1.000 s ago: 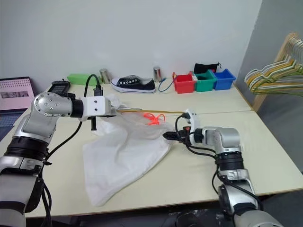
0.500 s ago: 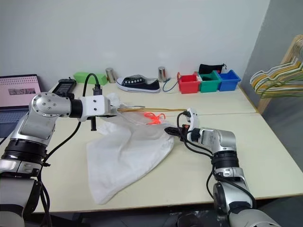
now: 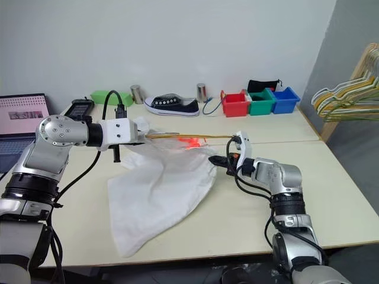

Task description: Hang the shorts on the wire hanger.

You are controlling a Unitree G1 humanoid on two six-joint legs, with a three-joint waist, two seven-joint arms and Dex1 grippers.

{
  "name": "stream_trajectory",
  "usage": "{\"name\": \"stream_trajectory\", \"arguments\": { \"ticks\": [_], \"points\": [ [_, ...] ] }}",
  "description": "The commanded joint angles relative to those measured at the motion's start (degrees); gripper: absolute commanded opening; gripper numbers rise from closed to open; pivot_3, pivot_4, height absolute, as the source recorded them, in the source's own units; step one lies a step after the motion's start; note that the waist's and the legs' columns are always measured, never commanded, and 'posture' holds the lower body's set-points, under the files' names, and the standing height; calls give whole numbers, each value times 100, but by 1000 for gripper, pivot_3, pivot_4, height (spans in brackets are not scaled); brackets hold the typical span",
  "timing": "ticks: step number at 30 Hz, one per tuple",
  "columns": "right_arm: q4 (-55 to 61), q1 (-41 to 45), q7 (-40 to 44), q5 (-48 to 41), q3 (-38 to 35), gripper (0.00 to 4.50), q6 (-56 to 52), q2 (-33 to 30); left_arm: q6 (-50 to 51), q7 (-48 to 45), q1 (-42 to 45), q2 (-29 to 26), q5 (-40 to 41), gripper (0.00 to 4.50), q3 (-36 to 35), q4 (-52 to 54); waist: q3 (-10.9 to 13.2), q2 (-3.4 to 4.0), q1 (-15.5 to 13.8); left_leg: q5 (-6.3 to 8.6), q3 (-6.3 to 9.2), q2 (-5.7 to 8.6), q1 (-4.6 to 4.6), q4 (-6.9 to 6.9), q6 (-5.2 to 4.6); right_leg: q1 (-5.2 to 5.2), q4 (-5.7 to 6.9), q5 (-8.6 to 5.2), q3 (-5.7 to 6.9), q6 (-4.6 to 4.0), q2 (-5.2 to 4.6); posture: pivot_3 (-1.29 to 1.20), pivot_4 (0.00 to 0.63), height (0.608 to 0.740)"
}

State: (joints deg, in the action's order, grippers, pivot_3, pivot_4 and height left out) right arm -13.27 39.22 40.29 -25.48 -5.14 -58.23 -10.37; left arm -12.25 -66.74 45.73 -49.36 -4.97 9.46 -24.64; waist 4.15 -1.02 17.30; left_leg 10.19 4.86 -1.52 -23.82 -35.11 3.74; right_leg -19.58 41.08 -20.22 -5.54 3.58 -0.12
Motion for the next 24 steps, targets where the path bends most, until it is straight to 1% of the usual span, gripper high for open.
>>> {"name": "stream_trajectory", "arguments": {
  "ticks": [1, 5, 9, 16, 24],
  "points": [
    [636, -208, 165, 353, 548, 9, 591, -515, 714, -457, -37, -234, 538, 0, -321, 414, 0, 0, 1, 0, -1, 1, -2, 0, 0, -1, -3, 0, -2, 0, 0, -196, 0, 740],
    [755, -280, 323, 537, 773, 9, 951, -1004, 1431, -1065, -440, -485, 1005, 0, -364, 1000, 2, 2, 17, 0, -6, -2, -4, 1, 0, -4, -7, -1, -5, 0, -1, -211, 0, 740],
    [658, -154, 427, 590, 822, 9, 1145, -1346, 1644, -1175, -563, -578, 1070, 0, -354, 1094, 1, 1, 14, 0, -3, -6, -2, 3, 0, -3, -6, -1, -2, 1, 4, -217, 0, 740],
    [783, -125, 660, 592, 924, 9, 1232, -1742, 1361, -1084, -611, -642, 702, 0, -173, 884, 1, 0, 14, -1, -6, -5, 0, 1, -1, -2, -8, -3, -7, 3, 5, -230, 0, 740],
    [987, -67, 1004, 650, 1080, 9, 1323, -2384, 943, -1052, -784, -890, 196, 0, 18, 616, 1, 0, 21, -1, -9, -6, -1, 3, -1, -3, -13, -3, -9, 3, 4, -243, 0, 740]
  ]
}}
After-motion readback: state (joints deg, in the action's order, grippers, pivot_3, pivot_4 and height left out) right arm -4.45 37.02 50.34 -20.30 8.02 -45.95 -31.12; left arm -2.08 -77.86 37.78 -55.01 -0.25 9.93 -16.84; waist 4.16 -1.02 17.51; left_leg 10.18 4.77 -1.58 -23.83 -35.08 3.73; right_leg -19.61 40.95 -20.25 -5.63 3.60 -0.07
